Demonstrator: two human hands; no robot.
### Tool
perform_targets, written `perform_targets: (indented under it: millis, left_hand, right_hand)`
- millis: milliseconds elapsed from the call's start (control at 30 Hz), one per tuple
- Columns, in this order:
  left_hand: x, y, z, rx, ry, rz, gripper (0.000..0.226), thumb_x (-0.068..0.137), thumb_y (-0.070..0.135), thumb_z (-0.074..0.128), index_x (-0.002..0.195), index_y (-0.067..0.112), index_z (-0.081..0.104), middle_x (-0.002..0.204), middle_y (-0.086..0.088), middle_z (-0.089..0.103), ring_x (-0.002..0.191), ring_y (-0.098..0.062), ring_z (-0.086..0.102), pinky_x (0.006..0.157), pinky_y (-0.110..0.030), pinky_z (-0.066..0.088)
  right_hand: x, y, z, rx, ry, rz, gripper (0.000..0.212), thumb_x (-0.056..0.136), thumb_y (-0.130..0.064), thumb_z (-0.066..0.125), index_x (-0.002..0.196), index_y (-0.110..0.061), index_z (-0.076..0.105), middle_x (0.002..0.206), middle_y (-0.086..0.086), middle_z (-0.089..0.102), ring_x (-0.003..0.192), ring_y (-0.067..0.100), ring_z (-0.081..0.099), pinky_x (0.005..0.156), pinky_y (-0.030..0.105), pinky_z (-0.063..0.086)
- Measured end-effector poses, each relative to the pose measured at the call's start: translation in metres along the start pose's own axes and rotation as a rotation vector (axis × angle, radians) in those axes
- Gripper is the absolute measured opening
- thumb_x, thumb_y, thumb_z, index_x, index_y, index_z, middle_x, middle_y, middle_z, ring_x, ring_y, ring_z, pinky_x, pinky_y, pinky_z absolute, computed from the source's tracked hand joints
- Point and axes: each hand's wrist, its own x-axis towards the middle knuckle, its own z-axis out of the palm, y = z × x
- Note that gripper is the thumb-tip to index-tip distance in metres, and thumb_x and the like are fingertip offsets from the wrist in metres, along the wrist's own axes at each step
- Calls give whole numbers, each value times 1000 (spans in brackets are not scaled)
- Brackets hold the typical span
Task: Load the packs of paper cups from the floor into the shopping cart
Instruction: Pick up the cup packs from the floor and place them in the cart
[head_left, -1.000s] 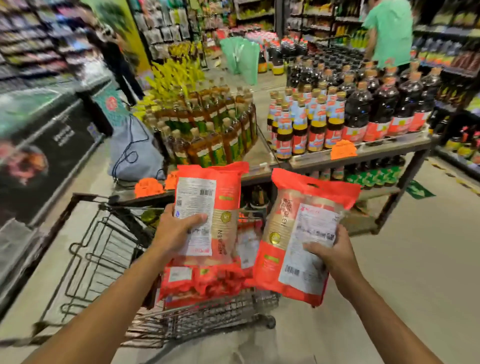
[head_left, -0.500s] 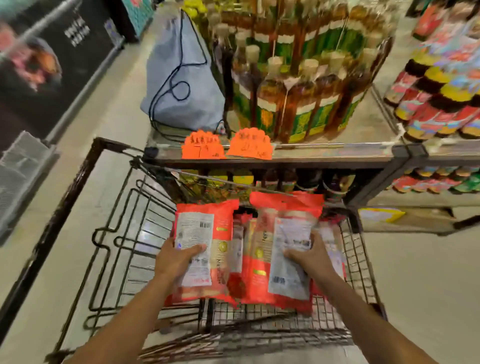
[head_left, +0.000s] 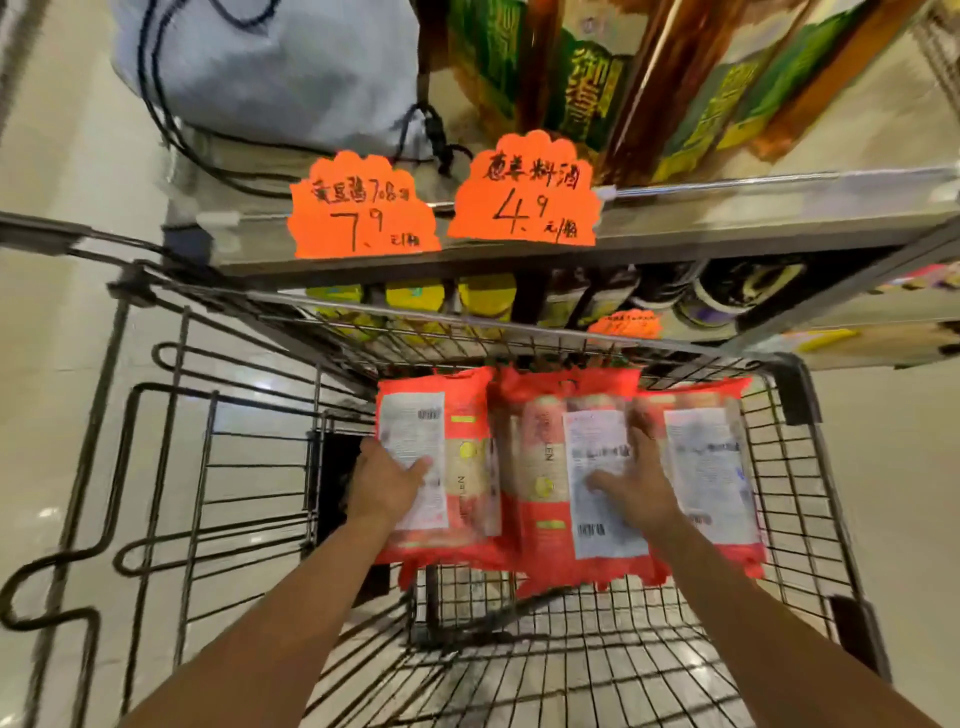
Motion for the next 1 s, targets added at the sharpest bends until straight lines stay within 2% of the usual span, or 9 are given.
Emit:
perform_targets:
  millis: [100, 167, 300, 367, 467, 600, 700, 833, 1000]
  left_hand:
    - [-18, 10, -15, 194, 13, 149, 61, 86, 32, 74, 134, 4, 48, 134, -18, 59, 121, -38, 59, 97, -45, 51]
    - [-44, 35, -31, 339, 16, 320, 69, 91, 40, 67, 147, 7, 41, 146, -15, 51, 132, -36, 51, 106, -46, 46]
    - [-112, 102, -56, 699, 107, 756, 78, 95, 52, 55, 157, 12, 30, 164, -11, 30, 148, -34, 32, 120, -48, 29]
    - [-152, 136, -60, 833, 185, 1001, 79, 93, 56, 55, 156, 12, 35, 162, -14, 35, 147, -36, 35, 120, -50, 29]
    - [-226, 182, -51, 938, 286, 1293, 81, 89, 57, 60, 153, 11, 41, 159, -17, 42, 142, -38, 43, 116, -55, 32]
    - [-333, 218, -11, 953, 314, 1571, 82, 88, 58, 58, 153, 11, 39, 160, -17, 40, 143, -39, 41, 118, -56, 29]
    - [-422, 215, 38, 956, 263, 1790, 79, 85, 55, 62, 145, 6, 47, 148, -21, 50, 134, -41, 49, 110, -55, 38]
    - [-545, 167, 121, 942, 65, 2077, 75, 83, 54, 50, 139, 5, 54, 138, -22, 58, 123, -42, 54, 105, -54, 42]
    - [-688, 65, 210, 992, -130, 2351, 76, 87, 57, 52, 148, 13, 44, 152, -14, 49, 133, -37, 49, 111, -51, 38]
  right_hand:
    - [-24, -27, -5, -216, 49, -87, 76, 83, -16, 80, 148, -13, 41, 137, -4, 55, 125, 27, 58, 100, 46, 52]
    - [-45, -52, -13, -462, 75, -168, 88, 89, -42, 72, 159, -15, 25, 162, 9, 32, 143, 30, 41, 112, 46, 41]
    - [-108, -106, -41, -766, 239, -326, 84, 93, -70, 36, 159, -19, 23, 162, 14, 32, 149, 32, 29, 121, 49, 26]
    - [-146, -124, -64, -803, 382, -375, 83, 91, -70, 41, 157, -21, 30, 161, 13, 37, 149, 33, 31, 121, 53, 22]
    - [-209, -120, -103, -779, 615, -370, 78, 84, -65, 49, 147, -19, 48, 149, 14, 52, 139, 34, 45, 114, 55, 33]
    - [-296, -61, -158, -683, 771, -174, 80, 81, -63, 46, 145, -15, 52, 145, 21, 55, 133, 38, 52, 108, 56, 40]
    - [-375, 11, -191, -617, 852, 20, 82, 88, -65, 45, 156, -19, 34, 159, 17, 39, 146, 36, 36, 117, 55, 27]
    - [-496, 130, -206, -447, 1051, 265, 82, 94, -64, 46, 160, -22, 22, 165, 14, 27, 152, 33, 25, 121, 52, 19]
    - [-637, 265, -181, -204, 1195, 603, 83, 92, -65, 46, 160, -24, 22, 165, 11, 27, 151, 30, 26, 121, 49, 20]
